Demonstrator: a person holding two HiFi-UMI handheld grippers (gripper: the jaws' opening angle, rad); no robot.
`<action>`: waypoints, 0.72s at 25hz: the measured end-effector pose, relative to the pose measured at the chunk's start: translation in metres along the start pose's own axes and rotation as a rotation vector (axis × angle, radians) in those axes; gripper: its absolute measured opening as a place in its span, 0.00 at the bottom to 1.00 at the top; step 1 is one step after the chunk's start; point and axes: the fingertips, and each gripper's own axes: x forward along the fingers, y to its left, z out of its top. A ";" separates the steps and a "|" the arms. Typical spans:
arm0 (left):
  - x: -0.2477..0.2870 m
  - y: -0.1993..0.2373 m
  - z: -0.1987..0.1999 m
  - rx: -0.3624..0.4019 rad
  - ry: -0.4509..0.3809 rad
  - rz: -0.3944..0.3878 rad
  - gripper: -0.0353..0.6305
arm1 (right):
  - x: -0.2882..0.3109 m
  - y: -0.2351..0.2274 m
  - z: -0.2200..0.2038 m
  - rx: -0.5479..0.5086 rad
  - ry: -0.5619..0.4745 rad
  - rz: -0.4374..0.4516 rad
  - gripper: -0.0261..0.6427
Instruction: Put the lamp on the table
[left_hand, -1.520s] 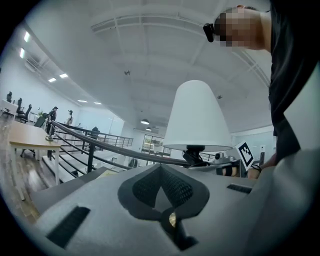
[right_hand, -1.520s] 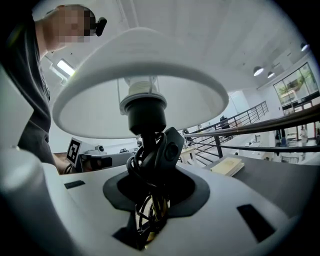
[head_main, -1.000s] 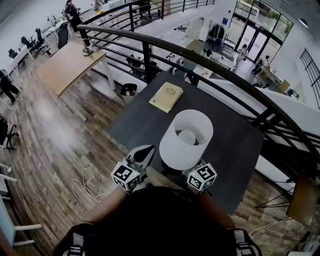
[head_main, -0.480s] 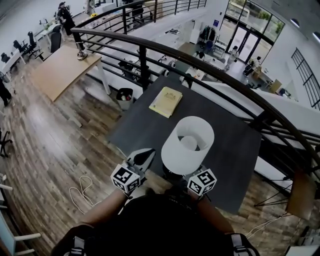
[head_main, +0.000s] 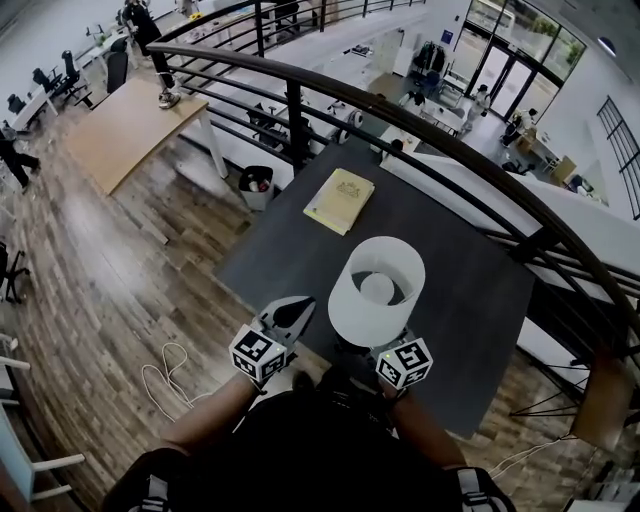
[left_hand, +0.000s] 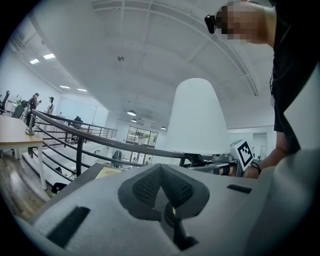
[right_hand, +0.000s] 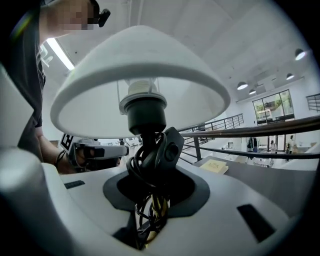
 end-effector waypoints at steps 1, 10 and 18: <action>0.005 0.004 -0.002 0.003 0.009 0.004 0.07 | 0.004 -0.006 -0.002 -0.007 0.006 0.001 0.20; 0.060 0.021 -0.028 0.031 0.084 -0.020 0.07 | 0.033 -0.072 -0.032 0.045 0.032 -0.005 0.20; 0.116 0.048 -0.057 0.018 0.129 -0.024 0.07 | 0.058 -0.124 -0.053 0.068 0.054 -0.046 0.20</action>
